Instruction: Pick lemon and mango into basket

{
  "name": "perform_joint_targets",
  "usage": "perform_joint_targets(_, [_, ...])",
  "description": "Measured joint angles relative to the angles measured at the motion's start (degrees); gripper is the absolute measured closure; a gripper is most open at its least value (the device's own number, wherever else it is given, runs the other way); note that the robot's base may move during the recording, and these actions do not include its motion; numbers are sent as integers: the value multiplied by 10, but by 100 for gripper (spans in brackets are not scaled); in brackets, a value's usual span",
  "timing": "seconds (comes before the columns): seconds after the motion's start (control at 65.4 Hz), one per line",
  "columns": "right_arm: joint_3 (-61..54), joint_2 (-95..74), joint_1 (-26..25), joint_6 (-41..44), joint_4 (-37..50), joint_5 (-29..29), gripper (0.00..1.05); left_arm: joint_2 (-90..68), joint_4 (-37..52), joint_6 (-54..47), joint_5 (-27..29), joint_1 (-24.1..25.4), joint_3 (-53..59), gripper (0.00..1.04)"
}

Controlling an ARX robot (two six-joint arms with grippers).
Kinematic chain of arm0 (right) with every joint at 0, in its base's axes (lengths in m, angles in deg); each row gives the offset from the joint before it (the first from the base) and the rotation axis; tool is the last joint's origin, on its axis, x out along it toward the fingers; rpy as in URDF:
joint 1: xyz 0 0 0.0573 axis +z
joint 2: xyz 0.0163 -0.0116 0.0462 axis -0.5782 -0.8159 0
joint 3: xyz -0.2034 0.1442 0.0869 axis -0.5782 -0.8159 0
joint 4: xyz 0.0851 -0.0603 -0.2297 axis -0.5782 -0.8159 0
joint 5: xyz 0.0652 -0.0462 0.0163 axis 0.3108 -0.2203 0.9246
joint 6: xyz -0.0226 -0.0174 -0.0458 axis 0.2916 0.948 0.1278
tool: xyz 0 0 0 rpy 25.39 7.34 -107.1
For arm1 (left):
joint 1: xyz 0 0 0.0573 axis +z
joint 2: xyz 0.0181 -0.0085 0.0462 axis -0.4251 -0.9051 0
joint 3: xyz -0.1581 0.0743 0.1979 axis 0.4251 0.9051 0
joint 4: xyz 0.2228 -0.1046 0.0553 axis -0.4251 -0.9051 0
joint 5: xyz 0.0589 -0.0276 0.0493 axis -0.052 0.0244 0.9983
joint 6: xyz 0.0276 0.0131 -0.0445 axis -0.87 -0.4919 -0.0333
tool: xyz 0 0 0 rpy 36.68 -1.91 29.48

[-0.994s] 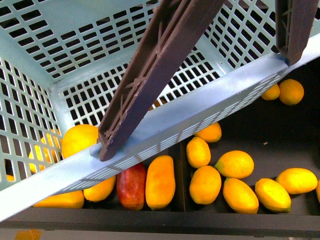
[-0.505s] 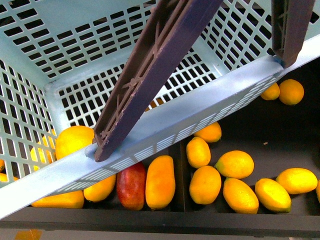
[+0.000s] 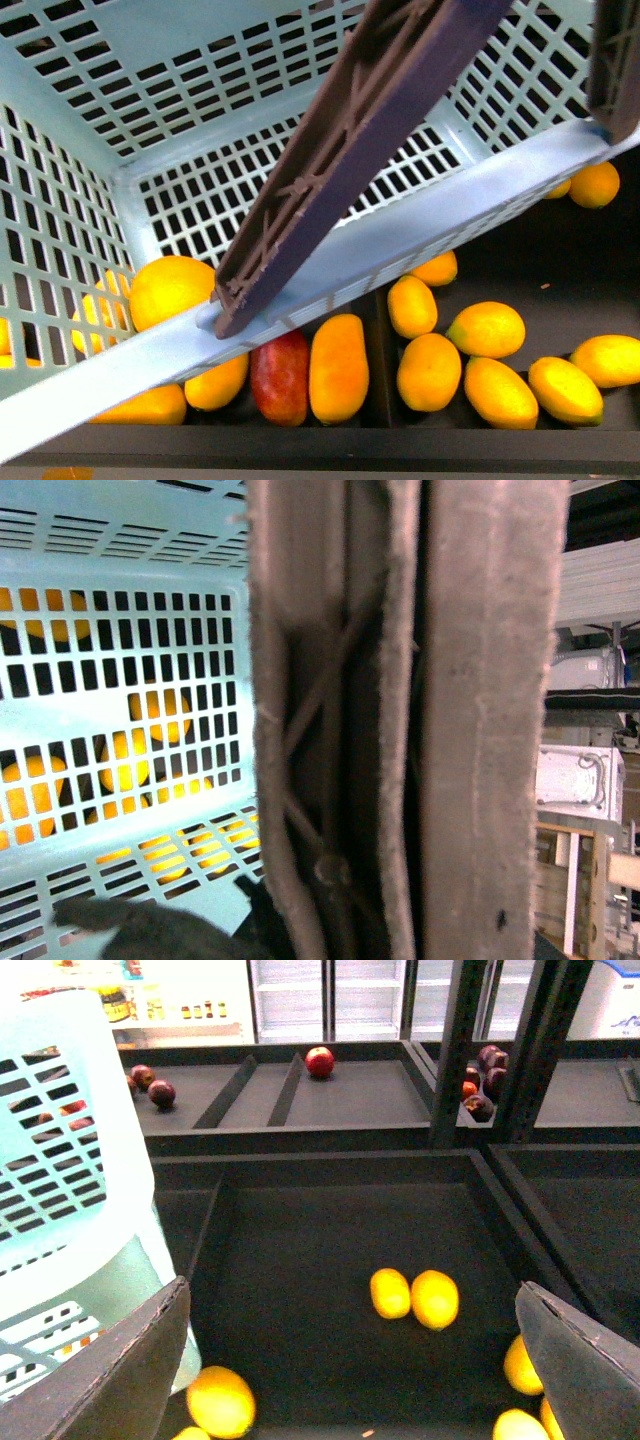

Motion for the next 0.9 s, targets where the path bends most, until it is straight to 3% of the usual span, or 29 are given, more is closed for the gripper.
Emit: perform_joint_targets(0.902, [-2, 2, 0, 0, 0, 0, 9, 1, 0, -3, 12, 6, -1, 91])
